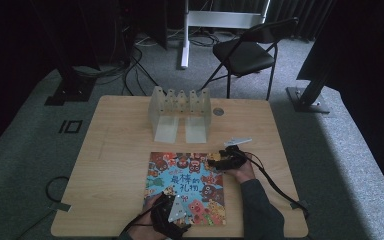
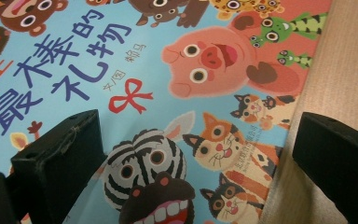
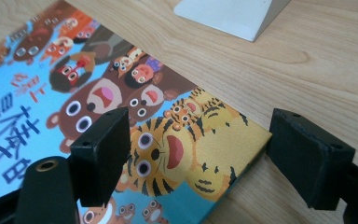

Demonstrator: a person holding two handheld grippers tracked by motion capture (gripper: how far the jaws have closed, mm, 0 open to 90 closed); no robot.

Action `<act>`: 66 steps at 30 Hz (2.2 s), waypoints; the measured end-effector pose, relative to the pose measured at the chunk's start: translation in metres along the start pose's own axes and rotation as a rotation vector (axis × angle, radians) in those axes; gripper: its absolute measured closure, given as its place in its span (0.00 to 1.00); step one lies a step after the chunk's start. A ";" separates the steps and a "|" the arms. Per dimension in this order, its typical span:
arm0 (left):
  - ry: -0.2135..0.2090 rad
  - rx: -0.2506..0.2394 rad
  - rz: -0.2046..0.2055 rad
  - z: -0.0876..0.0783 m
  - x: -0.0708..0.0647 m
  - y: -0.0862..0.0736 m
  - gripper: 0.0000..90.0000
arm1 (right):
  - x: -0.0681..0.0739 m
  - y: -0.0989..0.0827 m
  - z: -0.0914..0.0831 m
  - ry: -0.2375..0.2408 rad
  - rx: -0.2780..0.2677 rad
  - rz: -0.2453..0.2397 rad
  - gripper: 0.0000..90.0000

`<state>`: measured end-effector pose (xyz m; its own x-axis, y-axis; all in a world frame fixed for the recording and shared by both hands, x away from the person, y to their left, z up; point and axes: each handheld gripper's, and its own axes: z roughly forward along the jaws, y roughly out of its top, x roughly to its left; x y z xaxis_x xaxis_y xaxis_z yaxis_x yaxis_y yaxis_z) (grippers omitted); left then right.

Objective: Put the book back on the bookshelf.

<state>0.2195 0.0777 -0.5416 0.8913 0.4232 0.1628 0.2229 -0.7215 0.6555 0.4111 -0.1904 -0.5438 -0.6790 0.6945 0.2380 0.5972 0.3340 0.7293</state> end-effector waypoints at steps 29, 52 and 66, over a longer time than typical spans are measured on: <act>0.131 -0.063 0.046 0.001 -0.012 0.011 0.02 | 0.003 0.022 -0.028 0.078 -0.099 0.041 0.24; 0.168 -0.168 0.028 -0.020 -0.005 0.014 0.06 | 0.010 0.038 -0.029 0.167 -0.098 0.031 0.44; 0.103 -0.198 -0.023 -0.030 -0.004 0.011 0.13 | 0.004 0.048 -0.032 0.253 -0.103 0.068 0.61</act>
<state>0.2063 0.0842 -0.5128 0.8397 0.4994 0.2135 0.1521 -0.5936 0.7902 0.4234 -0.1914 -0.4873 -0.7314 0.5275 0.4322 0.6075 0.2161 0.7643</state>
